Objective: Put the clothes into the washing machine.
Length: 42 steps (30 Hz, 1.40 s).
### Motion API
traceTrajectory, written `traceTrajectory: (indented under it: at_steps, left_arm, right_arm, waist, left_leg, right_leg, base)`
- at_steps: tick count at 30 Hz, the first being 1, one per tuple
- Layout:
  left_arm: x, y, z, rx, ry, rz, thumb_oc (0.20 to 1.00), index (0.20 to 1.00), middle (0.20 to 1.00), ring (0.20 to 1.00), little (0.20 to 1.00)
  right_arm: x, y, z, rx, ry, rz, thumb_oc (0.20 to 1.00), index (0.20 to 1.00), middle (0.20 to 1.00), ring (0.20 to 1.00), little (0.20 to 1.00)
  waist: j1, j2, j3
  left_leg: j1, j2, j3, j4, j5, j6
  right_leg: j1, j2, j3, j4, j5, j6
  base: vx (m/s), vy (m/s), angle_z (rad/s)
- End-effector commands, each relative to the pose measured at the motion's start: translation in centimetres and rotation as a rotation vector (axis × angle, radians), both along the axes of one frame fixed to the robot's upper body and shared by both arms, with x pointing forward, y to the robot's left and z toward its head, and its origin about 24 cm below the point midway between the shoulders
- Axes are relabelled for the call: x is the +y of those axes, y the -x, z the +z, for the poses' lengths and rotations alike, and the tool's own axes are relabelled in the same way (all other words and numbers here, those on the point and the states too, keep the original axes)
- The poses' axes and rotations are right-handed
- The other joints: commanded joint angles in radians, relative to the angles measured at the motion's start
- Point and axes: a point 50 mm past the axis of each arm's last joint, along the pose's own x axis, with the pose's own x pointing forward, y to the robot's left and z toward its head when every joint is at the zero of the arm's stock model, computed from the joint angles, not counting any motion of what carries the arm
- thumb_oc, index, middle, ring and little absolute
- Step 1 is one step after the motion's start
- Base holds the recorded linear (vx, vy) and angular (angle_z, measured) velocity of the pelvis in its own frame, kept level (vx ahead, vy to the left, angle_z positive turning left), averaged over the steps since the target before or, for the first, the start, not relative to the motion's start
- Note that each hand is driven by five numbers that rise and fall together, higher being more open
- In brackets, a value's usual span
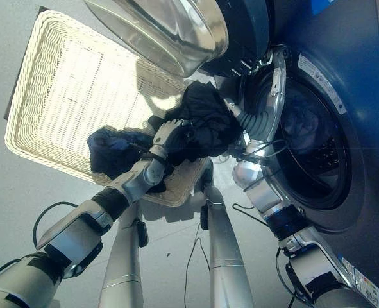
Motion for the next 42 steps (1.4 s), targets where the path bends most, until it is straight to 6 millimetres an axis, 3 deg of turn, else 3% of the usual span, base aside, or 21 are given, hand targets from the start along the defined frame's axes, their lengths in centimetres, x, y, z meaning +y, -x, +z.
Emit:
traceTrajectory:
  at_steps: [1, 9, 14, 21, 26, 32, 33, 38, 40, 42]
  left_arm:
    - [-1.2, 0.1, 0.3, 0.022, 0.114, -0.036, 0.200, 0.200, 0.200, 0.200, 0.200]
    - [-0.4, 1.3, 1.4, -0.018, 0.506, -0.154, 0.200, 0.200, 0.200, 0.200, 0.200]
    - [1.4, 3.7, 3.2, -0.119, 0.737, -0.374, 0.200, 0.200, 0.200, 0.200, 0.200]
    - [3.4, 6.8, 5.5, -0.254, 0.814, -0.581, 0.200, 0.200, 0.200, 0.200, 0.200]
    - [4.4, 8.5, 6.8, -0.306, 0.858, -0.688, 0.200, 0.200, 0.200, 0.200, 0.200]
    - [4.6, 8.9, 6.9, -0.319, 0.866, -0.713, 0.200, 0.200, 0.200, 0.200, 0.200]
    - [4.8, 9.8, 7.5, -0.339, 0.886, -0.789, 0.200, 0.200, 0.200, 0.200, 0.200]
    - [4.9, 10.5, 7.9, -0.351, 0.896, -0.839, 0.200, 0.200, 0.200, 0.200, 0.200]
    - [5.0, 11.5, 8.9, -0.349, 0.888, -0.931, 0.200, 0.200, 0.200, 0.200, 0.200]
    - [4.9, 11.6, 9.1, -0.344, 0.881, -0.949, 0.200, 0.200, 0.200, 0.200, 0.200]
  right_arm:
    - [0.9, 0.9, 0.9, -0.082, -0.047, 0.037, 1.000, 1.000, 1.000, 1.000, 1.000]
    - [0.7, 1.2, 0.3, -0.067, -0.058, 0.058, 1.000, 1.000, 1.000, 1.000, 1.000]
    - [0.0, 2.1, -0.3, -0.038, -0.088, 0.179, 1.000, 1.000, 1.000, 1.000, 1.000]
    - [-1.1, 2.8, -1.2, 0.050, -0.179, 0.424, 1.000, 1.000, 1.000, 1.000, 1.000]
    - [-0.9, 3.6, -0.7, 0.036, -0.199, 0.578, 1.000, 1.000, 1.000, 1.000, 1.000]
    - [-0.7, 4.0, -0.5, 0.024, -0.194, 0.605, 1.000, 1.000, 1.000, 1.000, 1.000]
    - [-0.1, 4.6, 0.2, 0.010, -0.167, 0.700, 1.000, 1.000, 1.000, 1.000, 1.000]
    - [0.6, 5.2, 0.8, 0.011, -0.136, 0.793, 1.000, 1.000, 1.000, 1.000, 1.000]
    - [2.6, 6.4, 2.4, 0.004, 0.015, 0.983, 1.000, 1.000, 1.000, 1.000, 1.000]
    - [3.1, 6.5, 2.7, 0.013, 0.040, 1.028, 1.000, 1.000, 1.000, 1.000, 1.000]
  waist:
    - [0.014, -0.074, -0.019]
    - [0.027, -0.063, -0.019]
    - [0.046, -0.033, -0.019]
    - [0.066, -0.005, -0.019]
    - [0.077, 0.006, -0.019]
    - [0.079, 0.009, -0.019]
    - [0.085, 0.015, -0.019]
    - [0.089, 0.018, -0.019]
    - [0.099, 0.021, -0.019]
    - [0.102, 0.021, -0.019]
  left_leg:
    - [-0.024, -0.076, 0.056, 0.125, -0.117, 0.035]
    - [-0.020, -0.079, 0.051, 0.117, -0.116, 0.038]
    - [-0.019, -0.090, 0.046, 0.111, -0.113, 0.041]
    - [-0.016, -0.101, 0.043, 0.099, -0.105, 0.043]
    - [-0.013, -0.104, 0.042, 0.092, -0.100, 0.044]
    - [-0.012, -0.104, 0.041, 0.091, -0.098, 0.043]
    - [-0.011, -0.105, 0.037, 0.086, -0.093, 0.044]
    - [-0.008, -0.103, 0.038, 0.081, -0.089, 0.044]
    - [0.000, -0.103, 0.035, 0.076, -0.083, 0.046]
    - [0.002, -0.103, 0.034, 0.076, -0.081, 0.046]
  right_leg:
    - [0.049, 0.058, -0.030, -0.237, 0.226, 0.120]
    - [0.053, 0.055, -0.033, -0.240, 0.226, 0.119]
    - [0.049, 0.048, -0.036, -0.238, 0.224, 0.112]
    - [0.047, 0.037, -0.044, -0.234, 0.220, 0.100]
    - [0.048, 0.030, -0.049, -0.233, 0.216, 0.093]
    - [0.049, 0.028, -0.048, -0.233, 0.214, 0.092]
    - [0.049, 0.025, -0.049, -0.230, 0.211, 0.088]
    - [0.052, 0.025, -0.050, -0.230, 0.208, 0.086]
    - [0.063, 0.023, -0.058, -0.232, 0.206, 0.081]
    - [0.065, 0.022, -0.060, -0.233, 0.206, 0.080]
  base:
    - [0.00, 0.000, 0.00]
    - [0.00, 0.000, 0.00]
    - [0.00, 0.000, 0.00]
    - [0.00, 0.006, 0.01]
    - [0.00, 0.019, 0.06]
    - [0.00, 0.006, 0.01]
    - [0.00, 0.036, 0.04]
    - [0.00, 0.020, 0.04]
    - [-0.01, 0.007, 0.04]
    - [0.00, 0.000, 0.00]
